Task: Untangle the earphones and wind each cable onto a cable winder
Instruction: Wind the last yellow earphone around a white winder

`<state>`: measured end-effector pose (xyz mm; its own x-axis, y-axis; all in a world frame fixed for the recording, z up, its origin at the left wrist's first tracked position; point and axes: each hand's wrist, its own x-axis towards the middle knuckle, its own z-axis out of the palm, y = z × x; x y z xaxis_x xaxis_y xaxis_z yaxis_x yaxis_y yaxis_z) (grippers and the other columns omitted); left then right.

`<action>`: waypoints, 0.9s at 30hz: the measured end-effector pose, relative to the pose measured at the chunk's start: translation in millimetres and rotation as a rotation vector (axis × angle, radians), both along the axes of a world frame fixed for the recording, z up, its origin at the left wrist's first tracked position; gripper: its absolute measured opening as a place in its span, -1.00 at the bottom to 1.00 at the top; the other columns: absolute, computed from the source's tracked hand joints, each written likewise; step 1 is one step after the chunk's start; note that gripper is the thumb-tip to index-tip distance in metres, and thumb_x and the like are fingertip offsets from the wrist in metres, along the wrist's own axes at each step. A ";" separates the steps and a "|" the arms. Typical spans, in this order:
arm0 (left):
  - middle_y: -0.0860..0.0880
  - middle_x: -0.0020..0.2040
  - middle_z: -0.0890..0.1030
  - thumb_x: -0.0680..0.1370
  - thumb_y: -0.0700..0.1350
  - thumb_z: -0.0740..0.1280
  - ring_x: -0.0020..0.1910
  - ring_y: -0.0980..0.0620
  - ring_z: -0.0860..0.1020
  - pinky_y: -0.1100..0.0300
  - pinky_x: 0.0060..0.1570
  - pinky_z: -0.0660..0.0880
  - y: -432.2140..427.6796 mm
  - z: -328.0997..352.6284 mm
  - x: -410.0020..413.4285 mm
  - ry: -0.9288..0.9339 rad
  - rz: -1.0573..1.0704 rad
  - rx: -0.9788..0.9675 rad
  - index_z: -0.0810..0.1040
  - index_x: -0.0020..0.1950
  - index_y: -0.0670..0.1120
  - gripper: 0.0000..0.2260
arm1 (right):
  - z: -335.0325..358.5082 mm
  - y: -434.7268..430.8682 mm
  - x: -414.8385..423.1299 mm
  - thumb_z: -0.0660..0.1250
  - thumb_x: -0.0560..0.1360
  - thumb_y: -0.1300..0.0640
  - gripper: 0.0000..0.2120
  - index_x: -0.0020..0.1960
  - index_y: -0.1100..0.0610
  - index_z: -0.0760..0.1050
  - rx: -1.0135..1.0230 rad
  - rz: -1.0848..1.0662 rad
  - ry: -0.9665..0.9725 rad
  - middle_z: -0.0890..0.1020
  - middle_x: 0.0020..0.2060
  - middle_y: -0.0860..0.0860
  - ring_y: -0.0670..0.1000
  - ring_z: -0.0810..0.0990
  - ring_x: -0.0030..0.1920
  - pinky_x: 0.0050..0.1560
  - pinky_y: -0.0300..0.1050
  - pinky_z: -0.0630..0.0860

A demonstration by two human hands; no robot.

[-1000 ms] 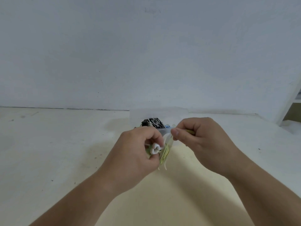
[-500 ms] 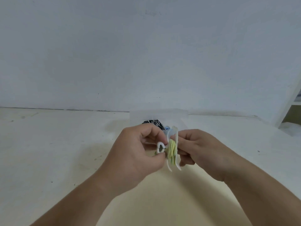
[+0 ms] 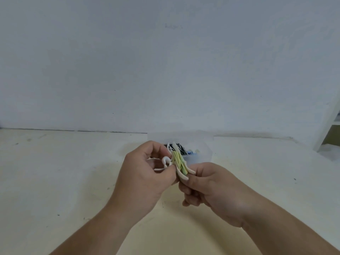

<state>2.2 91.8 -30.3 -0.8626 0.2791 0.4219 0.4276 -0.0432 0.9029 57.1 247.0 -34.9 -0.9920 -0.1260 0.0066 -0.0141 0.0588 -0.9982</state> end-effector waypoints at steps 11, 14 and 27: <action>0.04 -0.40 0.61 0.38 -0.25 0.54 -0.46 0.11 0.58 0.34 -0.42 0.49 -1.2 -0.1 -1.5 0.040 0.077 -0.062 0.54 -0.19 -0.17 -0.82 | 6.0 -0.1 5.5 0.21 0.64 0.23 -0.66 -0.21 0.10 0.66 0.005 -0.039 -0.017 0.36 -0.40 0.03 -0.01 0.29 -0.45 -0.15 -0.10 0.52; 0.04 -0.41 0.62 0.39 -0.21 0.55 -0.49 0.15 0.55 0.27 -0.45 0.49 -1.0 -2.2 -2.2 0.032 0.087 -0.080 0.56 -0.17 -0.16 -0.82 | 4.5 0.5 5.5 0.23 0.64 0.20 -0.77 -0.06 0.23 0.64 0.119 -0.079 -0.002 0.33 -0.43 0.00 -0.01 0.28 -0.45 -0.14 -0.08 0.52; 0.03 -0.54 0.42 0.46 0.13 0.44 -0.55 0.11 0.31 0.30 -0.51 0.27 -2.7 -10.9 -3.9 0.200 0.219 -0.296 0.60 -0.31 0.03 -0.77 | 8.2 -7.3 9.6 0.26 0.61 -0.02 -0.72 -0.21 0.03 0.59 0.644 -0.142 0.173 0.46 -0.50 -0.03 0.01 0.45 -0.43 -0.20 0.02 0.52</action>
<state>-1.8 89.1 -41.2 -0.8241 0.2329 0.5163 0.5662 0.3173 0.7607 66.7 239.7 -26.7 -0.9906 -0.0265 0.1340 -0.1186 0.6536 -0.7475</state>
